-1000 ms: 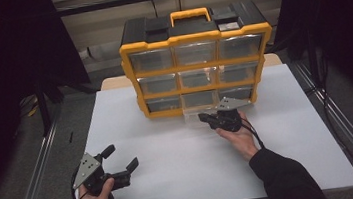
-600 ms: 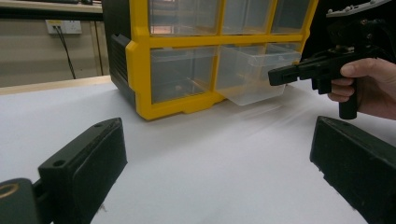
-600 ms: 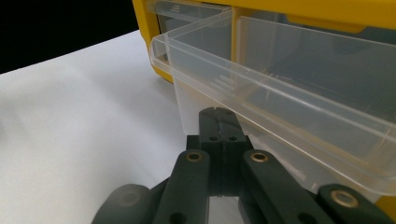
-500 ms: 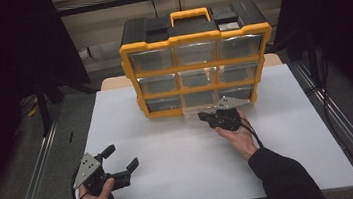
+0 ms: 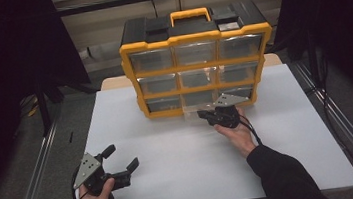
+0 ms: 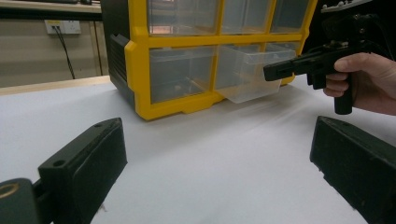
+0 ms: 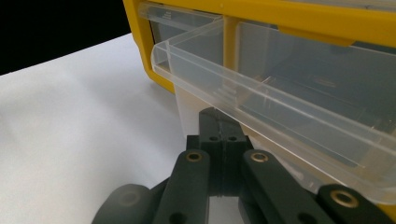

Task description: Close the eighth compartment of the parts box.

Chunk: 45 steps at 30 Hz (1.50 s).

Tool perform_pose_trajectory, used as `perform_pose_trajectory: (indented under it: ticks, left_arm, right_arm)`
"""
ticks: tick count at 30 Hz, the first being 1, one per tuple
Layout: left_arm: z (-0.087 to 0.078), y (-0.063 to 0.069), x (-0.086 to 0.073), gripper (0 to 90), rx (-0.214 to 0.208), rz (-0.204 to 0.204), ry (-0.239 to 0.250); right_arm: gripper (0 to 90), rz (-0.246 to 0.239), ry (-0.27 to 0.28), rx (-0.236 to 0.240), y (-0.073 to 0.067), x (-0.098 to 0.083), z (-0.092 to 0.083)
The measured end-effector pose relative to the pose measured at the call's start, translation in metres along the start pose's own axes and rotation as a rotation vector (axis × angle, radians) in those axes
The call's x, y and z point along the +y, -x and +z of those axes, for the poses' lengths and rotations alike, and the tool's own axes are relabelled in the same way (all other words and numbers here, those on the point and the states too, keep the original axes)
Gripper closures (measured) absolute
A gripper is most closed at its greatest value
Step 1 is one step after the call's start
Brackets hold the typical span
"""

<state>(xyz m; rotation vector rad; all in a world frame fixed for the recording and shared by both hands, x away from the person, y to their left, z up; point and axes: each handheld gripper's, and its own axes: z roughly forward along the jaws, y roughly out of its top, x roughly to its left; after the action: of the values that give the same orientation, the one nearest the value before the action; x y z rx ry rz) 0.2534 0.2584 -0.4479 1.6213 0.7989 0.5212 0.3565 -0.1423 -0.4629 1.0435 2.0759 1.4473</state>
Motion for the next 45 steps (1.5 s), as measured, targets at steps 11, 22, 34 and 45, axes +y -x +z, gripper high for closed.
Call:
perform_pose_trajectory:
  ticks: [11,22,34,45]
  left_arm:
    - [0.000,0.000,0.000,3.5,0.000,0.003,-0.001]
    - [0.000,0.000,0.000,3.5,0.000,0.001,0.000]
    - [0.000,0.000,0.000,3.5,-0.002,-0.001,0.001]
    - [-0.001,-0.001,0.000,3.5,-0.006,0.000,0.006]
  right_arm:
    - [90.0,0.009,0.010,-0.008,0.001,0.001,0.004]
    - [90.0,0.025,0.011,-0.014,0.002,0.002,0.007]
    - [90.0,0.018,0.004,-0.027,0.005,0.006,0.011]
    - [90.0,0.024,0.008,-0.035,0.008,0.007,0.014]
